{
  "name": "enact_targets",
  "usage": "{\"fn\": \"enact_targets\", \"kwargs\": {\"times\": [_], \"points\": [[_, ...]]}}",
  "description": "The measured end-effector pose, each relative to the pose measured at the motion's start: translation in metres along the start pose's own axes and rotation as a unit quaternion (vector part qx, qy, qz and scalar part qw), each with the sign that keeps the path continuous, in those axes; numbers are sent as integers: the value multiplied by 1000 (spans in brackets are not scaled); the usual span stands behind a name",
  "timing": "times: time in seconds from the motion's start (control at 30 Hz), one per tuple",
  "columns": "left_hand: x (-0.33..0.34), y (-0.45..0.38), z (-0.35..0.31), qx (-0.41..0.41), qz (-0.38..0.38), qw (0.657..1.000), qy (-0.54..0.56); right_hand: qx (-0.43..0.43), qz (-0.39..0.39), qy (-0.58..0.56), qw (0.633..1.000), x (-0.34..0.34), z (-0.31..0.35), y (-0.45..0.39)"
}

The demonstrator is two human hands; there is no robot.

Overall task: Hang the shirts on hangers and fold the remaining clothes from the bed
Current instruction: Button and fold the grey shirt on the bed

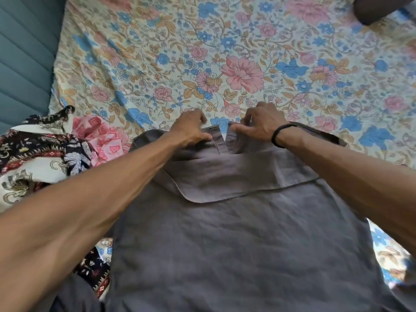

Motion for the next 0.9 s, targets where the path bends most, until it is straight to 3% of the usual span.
{"fn": "enact_targets", "kwargs": {"times": [0.07, 0.13, 0.3, 0.43, 0.53, 0.63, 0.73, 0.8, 0.87, 0.9], "points": [[-2, -10, -9, 14, 71, 997, 29, -6, 67, -18, 998, 1, 9, -10], [-8, -20, -11, 26, 86, 996, 20, -7, 127, -24, 992, 2, 19, -20], [-34, -32, -12, 133, -107, 985, -29, -86, 54, -31, 994, 5, 45, -51], [-30, -45, -13, 182, -170, 967, -56, -80, 23, -83, 993, 5, 43, -71], [-18, -68, -9, 160, -164, 972, -59, -31, -1, -144, 989, 10, 25, -78], [-12, -78, -7, 74, -133, 985, -85, 1, -25, -175, 984, 8, 23, -76], [-18, -52, -26, 9, -166, 978, -125, -71, -135, -149, 977, -3, 47, -30], [-16, -4, -55, 67, -260, 958, -96, -172, -203, -162, 950, 8, 60, 51], [8, 72, -81, 207, -295, 931, -51, -216, -155, -147, 953, 39, 52, 146], [29, 116, -83, 262, -278, 923, -49, -224, -108, -115, 962, 60, 41, 189]]}}
Point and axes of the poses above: each hand's wrist, its own y-axis away from the middle knuckle, its own x-axis out of the palm, z = x × y, the point moved 5 cm from there along -y, towards the middle knuckle, and after that the axes turned 14 degrees about -y, right-handed, at the moved point
